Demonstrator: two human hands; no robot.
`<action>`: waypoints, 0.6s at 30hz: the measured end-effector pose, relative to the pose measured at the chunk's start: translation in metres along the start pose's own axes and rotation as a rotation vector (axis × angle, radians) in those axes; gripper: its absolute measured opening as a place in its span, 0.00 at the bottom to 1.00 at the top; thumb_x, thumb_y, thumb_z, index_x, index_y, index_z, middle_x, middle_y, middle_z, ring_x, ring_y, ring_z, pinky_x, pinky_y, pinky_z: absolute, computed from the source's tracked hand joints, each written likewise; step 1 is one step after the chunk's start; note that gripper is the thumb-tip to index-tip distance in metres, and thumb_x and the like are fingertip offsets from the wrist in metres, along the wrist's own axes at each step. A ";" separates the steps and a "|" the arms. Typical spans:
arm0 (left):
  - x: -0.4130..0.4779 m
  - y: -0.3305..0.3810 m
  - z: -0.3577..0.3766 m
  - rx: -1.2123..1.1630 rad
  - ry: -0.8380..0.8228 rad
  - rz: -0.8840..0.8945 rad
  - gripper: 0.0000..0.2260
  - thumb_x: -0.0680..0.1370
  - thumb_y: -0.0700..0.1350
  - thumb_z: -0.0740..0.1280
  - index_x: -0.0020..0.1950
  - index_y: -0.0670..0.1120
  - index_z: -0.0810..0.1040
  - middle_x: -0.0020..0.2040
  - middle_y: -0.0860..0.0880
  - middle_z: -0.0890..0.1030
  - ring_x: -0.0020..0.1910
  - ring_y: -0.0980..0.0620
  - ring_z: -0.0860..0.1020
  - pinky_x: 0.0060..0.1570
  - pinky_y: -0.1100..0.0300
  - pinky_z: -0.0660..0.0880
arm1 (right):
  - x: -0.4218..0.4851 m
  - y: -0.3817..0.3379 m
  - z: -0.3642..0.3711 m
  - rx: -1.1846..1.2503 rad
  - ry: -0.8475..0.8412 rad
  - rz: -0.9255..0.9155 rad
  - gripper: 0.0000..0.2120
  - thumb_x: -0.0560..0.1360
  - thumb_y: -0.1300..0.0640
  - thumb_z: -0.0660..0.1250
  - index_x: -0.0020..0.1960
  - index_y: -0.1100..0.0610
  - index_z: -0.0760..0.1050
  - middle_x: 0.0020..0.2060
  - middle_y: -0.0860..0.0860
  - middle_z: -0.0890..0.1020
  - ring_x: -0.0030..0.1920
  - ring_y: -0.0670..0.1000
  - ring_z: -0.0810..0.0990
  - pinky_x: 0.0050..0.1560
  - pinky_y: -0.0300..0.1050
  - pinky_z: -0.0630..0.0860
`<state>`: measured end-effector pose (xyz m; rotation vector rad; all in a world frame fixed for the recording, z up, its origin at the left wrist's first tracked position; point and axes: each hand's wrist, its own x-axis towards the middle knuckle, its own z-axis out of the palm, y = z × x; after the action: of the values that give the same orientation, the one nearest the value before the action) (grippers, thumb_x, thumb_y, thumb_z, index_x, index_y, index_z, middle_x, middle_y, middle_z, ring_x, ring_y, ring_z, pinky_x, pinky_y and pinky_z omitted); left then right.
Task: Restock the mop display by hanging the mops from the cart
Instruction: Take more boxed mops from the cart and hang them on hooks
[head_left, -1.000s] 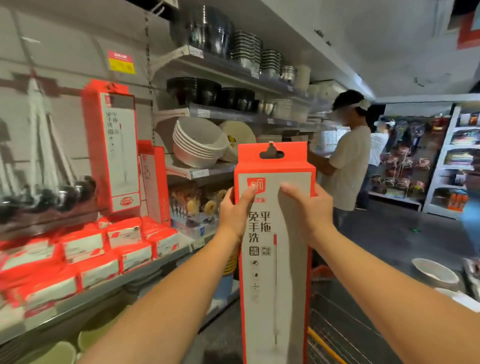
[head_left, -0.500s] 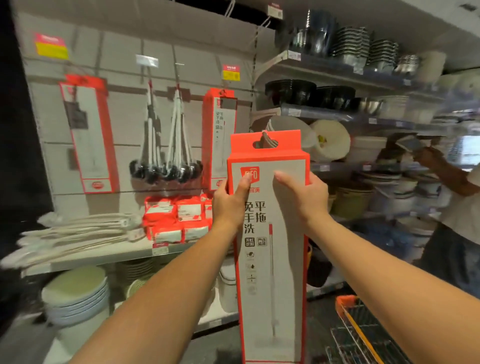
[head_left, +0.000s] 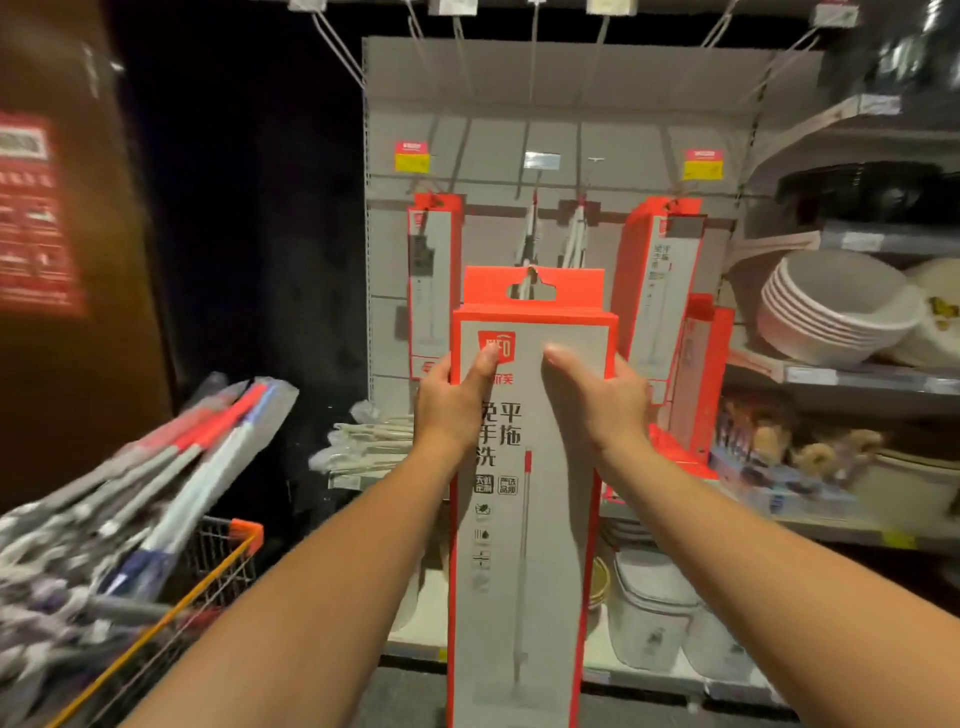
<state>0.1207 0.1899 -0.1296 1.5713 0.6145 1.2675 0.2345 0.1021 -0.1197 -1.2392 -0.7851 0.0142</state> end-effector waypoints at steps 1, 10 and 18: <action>0.006 -0.001 -0.013 0.010 0.012 -0.003 0.19 0.76 0.60 0.65 0.56 0.47 0.80 0.45 0.53 0.83 0.46 0.55 0.81 0.44 0.61 0.75 | -0.001 0.001 0.014 0.017 -0.023 0.007 0.09 0.63 0.44 0.77 0.40 0.46 0.81 0.38 0.40 0.84 0.43 0.43 0.83 0.49 0.44 0.78; 0.075 -0.030 -0.114 0.075 0.065 -0.010 0.18 0.76 0.59 0.64 0.54 0.47 0.80 0.42 0.54 0.83 0.40 0.60 0.81 0.37 0.66 0.72 | 0.006 0.017 0.141 0.004 -0.090 0.044 0.06 0.66 0.49 0.76 0.40 0.46 0.80 0.38 0.40 0.83 0.44 0.46 0.83 0.49 0.45 0.77; 0.156 -0.051 -0.173 0.126 0.052 0.023 0.15 0.78 0.56 0.64 0.55 0.46 0.78 0.39 0.57 0.80 0.34 0.64 0.79 0.30 0.73 0.70 | 0.030 0.028 0.233 0.020 -0.099 0.036 0.06 0.68 0.50 0.76 0.39 0.45 0.79 0.36 0.38 0.82 0.40 0.41 0.81 0.45 0.42 0.75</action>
<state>0.0205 0.4059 -0.1147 1.6574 0.7229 1.3120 0.1421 0.3196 -0.1032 -1.2406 -0.8464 0.1137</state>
